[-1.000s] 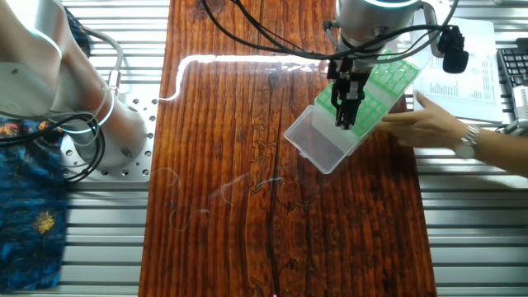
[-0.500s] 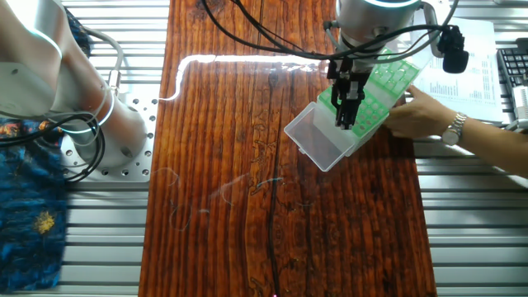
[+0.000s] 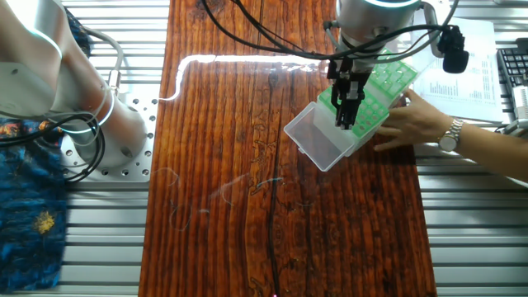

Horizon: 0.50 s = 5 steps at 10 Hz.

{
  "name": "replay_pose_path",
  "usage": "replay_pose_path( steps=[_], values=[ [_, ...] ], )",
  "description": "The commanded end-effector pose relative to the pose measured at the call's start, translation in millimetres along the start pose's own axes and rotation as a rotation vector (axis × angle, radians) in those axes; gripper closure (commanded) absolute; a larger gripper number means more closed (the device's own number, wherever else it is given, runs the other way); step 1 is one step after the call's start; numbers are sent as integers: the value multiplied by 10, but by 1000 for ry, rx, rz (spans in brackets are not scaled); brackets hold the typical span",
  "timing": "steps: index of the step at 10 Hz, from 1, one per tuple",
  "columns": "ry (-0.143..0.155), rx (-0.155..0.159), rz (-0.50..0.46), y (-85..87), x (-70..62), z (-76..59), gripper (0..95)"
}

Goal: Transfer all large pipette tips from one holder to another

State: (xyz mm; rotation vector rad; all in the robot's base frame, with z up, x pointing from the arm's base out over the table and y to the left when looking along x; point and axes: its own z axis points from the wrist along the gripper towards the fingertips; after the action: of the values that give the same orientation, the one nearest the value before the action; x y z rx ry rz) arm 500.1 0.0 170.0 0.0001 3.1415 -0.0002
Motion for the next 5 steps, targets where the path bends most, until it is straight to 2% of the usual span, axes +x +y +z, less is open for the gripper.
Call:
replay_pose_path(
  steps=[1, 2, 5],
  values=[
    [0, 0, 0, 0, 1, 0, 0],
    [-45, -44, -159, -1, 1, 2, 950],
    [-45, -42, -137, -1, 1, 2, 950]
  ],
)
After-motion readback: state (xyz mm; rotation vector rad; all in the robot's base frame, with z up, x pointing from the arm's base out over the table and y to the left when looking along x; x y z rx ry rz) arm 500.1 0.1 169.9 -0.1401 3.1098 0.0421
